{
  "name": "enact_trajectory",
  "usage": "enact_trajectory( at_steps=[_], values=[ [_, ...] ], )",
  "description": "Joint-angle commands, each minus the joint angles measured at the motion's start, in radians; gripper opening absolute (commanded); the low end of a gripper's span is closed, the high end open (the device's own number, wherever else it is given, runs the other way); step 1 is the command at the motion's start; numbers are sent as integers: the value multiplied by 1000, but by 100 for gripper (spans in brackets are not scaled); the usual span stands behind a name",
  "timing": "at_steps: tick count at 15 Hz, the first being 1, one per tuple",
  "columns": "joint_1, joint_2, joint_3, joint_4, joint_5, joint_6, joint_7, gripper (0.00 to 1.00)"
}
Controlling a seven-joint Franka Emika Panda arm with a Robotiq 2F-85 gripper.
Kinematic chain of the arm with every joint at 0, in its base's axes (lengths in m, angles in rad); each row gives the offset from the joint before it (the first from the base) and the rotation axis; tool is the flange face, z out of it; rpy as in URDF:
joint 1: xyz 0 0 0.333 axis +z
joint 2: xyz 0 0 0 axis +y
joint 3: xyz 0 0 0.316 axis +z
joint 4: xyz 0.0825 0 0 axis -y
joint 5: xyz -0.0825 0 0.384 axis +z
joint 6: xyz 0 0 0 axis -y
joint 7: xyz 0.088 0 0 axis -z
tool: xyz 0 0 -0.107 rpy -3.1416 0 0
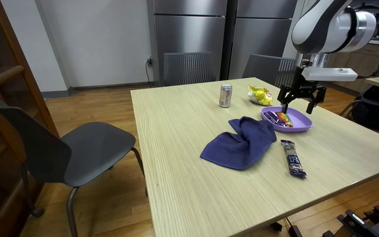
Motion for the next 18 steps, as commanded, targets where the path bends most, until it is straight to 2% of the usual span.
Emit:
enact_trajectory(
  at_steps=[1, 10, 18],
  values=[
    [36, -90, -13, -121, 2, 42, 48, 100],
    [89, -150, -16, -260, 8, 76, 147, 100],
    [115, -148, -8, -301, 39, 85, 222, 100]
  ],
)
